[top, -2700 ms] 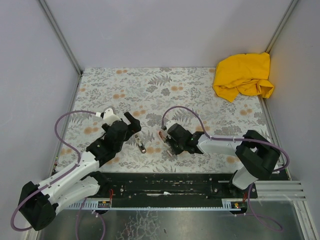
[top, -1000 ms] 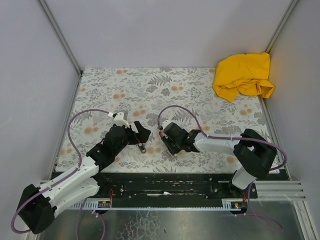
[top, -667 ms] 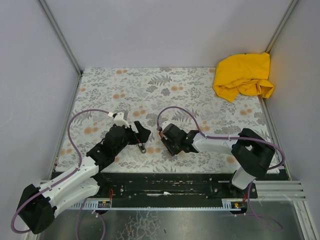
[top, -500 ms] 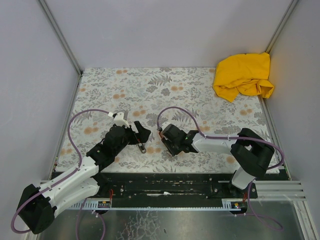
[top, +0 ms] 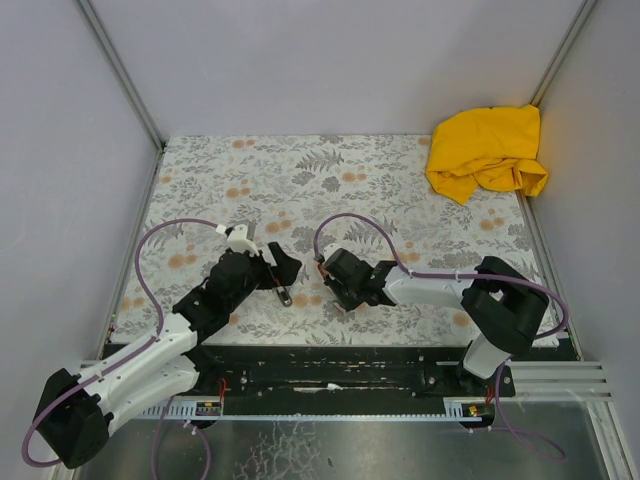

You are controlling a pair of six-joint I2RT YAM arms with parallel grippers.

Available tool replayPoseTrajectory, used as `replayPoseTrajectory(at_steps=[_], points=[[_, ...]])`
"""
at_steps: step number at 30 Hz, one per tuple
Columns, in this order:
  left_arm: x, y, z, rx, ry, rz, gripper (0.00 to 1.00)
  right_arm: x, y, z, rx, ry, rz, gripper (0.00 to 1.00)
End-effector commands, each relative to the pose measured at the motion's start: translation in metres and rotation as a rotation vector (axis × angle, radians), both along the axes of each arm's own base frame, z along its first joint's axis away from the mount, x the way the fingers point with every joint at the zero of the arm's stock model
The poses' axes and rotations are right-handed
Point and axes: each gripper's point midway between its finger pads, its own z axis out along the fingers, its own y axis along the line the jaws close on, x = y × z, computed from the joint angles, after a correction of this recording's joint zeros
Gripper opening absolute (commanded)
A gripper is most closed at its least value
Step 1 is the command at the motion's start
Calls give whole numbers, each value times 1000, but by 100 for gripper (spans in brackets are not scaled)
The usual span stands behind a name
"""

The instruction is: Load the staples into the stapler

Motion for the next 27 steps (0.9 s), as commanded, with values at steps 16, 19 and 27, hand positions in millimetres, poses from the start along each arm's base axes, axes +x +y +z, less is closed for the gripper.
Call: replayPoseTrajectory(at_steps=[16,19,27], points=[[-26,-42,73,-256,-167,-257,97,35,16,95,524,10,-8,23],[-41,-61,83,-329,-164,-383,95,34,18,118,668,40,4,23],[-68,-84,112,-477,-193,-563,90,17,20,188,1007,59,71,23]])
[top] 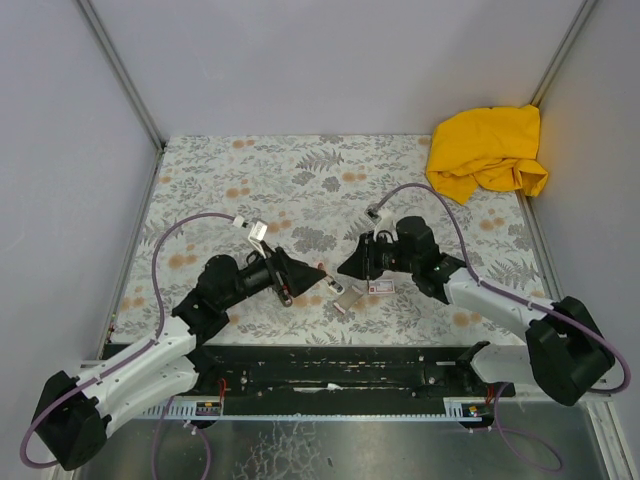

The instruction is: Load the staples into the stapler

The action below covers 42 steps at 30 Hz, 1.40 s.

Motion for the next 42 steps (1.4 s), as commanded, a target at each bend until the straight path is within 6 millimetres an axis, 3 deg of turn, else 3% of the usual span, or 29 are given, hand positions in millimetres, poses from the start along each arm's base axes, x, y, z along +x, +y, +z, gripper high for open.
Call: replayPoseTrajectory(at_steps=[1,9,16,21,28,42], points=[[-21,-16,40,-135,-88,-138,89,-15,15,76,284,-69,98,23],[-31,-16,51,-155,-119,-171,74,-39,13,127,447,-98,157,23],[-42,-22,59,-175,-194,-230,72,-53,15,144,567,-52,214,24],[-35,-8,60,-61,-451,-100,76,-62,16,153,621,12,253,24],[-32,6,72,24,-779,-16,76,-66,15,147,594,133,238,24],[-41,-27,68,203,-1068,-54,75,-68,18,128,575,290,231,22]])
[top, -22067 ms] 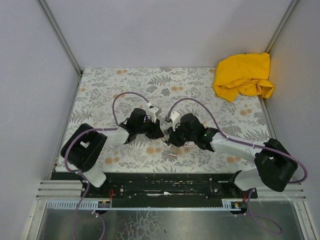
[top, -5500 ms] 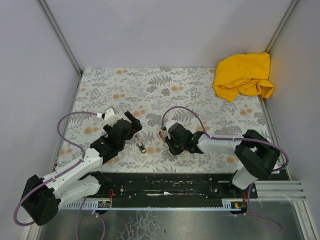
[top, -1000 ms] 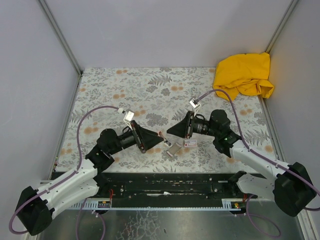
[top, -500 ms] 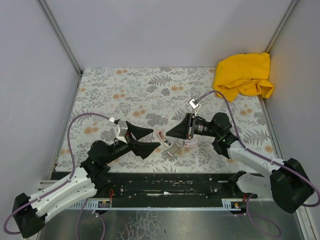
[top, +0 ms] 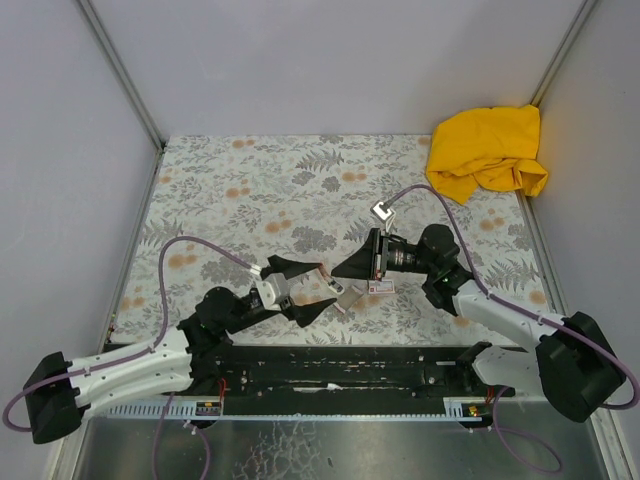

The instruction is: Load the staples into the stapler

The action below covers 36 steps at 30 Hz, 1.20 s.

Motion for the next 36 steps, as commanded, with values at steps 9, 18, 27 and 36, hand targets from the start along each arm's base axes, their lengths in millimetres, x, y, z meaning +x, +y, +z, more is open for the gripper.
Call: replayPoseTrajectory(at_steps=[9,18,27,36], points=[[9,-6,28,-35,-186,62,60,-5,1,-3,5,34,47,22],[9,-8,28,-35,-179,60,42,-5,1,-6,-1,42,53,22],[9,-14,25,-14,-158,45,31,-7,0,-5,-3,38,52,22],[10,-15,27,-20,-149,44,27,-7,-1,-6,-10,33,48,21]])
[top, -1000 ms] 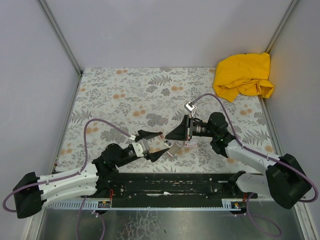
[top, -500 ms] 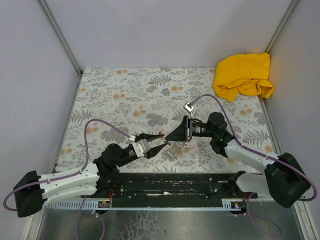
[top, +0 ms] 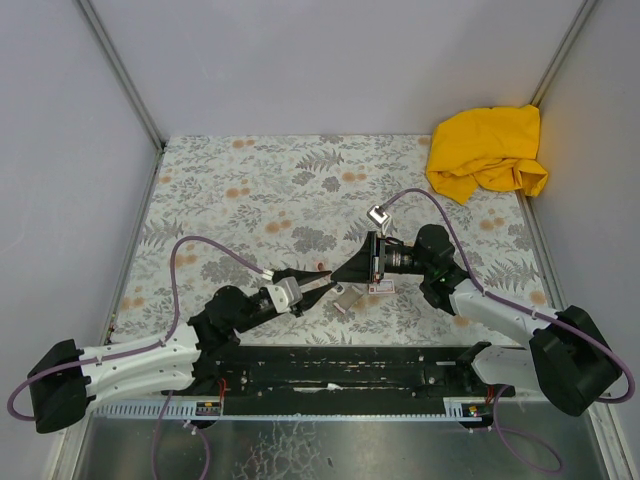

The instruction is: Load the staples into the stapler

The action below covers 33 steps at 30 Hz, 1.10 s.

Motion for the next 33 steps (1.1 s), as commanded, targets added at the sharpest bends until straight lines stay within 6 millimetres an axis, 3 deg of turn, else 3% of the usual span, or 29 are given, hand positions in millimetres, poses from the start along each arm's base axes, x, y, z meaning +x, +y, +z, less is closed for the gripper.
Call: replayPoseTrajectory(at_steps=[1,13,24,30,33], points=[[0,-3,31,-75,-35,-2,26,-5,-3,11,23,-46,15,21],[3,-6,26,-57,-9,6,18,-6,-4,15,29,-48,13,21],[6,-4,23,-56,9,23,25,-6,-4,16,30,-50,12,21],[7,-5,18,-40,25,30,12,-6,-5,18,34,-55,8,21],[8,-6,16,-32,42,31,8,-6,-5,18,34,-64,2,26]])
